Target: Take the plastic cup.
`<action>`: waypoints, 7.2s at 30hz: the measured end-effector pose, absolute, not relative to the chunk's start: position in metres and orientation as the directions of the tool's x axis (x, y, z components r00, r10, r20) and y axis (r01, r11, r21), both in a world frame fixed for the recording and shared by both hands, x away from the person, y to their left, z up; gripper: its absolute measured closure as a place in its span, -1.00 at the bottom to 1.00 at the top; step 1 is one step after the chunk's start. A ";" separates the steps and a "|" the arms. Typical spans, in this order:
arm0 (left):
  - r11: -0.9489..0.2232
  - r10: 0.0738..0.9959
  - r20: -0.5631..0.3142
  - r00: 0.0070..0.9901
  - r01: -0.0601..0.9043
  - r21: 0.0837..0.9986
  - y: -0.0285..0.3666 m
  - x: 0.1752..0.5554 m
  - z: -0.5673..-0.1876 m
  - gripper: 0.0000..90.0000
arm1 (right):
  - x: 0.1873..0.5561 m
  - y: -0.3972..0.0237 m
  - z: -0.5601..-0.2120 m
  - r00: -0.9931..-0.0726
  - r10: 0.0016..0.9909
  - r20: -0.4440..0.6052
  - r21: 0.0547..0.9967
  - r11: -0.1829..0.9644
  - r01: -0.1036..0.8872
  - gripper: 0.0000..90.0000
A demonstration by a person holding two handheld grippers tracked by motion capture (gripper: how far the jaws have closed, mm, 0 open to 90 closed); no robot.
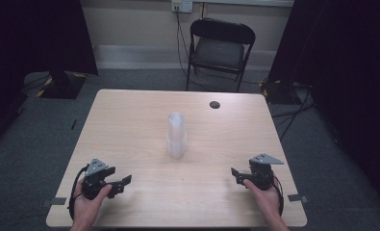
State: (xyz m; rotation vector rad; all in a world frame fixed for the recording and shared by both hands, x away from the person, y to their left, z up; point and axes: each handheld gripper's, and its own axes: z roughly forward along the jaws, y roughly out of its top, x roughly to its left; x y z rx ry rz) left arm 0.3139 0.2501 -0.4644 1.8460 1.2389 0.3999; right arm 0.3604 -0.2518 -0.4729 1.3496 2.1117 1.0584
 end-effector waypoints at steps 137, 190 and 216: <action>-0.259 0.757 -0.039 0.652 0.354 0.899 0.098 0.456 -0.397 -0.41 | 0.344 -0.238 -0.464 -0.580 0.802 0.145 0.813 0.238 0.531 -0.41; -0.201 0.739 -0.062 0.671 0.307 0.930 0.103 0.449 -0.373 -0.21 | 0.346 -0.237 -0.465 -0.574 0.805 0.153 0.802 0.238 0.547 -0.41; -0.132 0.720 -0.083 0.689 0.254 0.958 0.106 0.442 -0.342 -0.17 | 0.346 -0.236 -0.465 -0.574 0.805 0.151 0.803 0.240 0.546 -0.40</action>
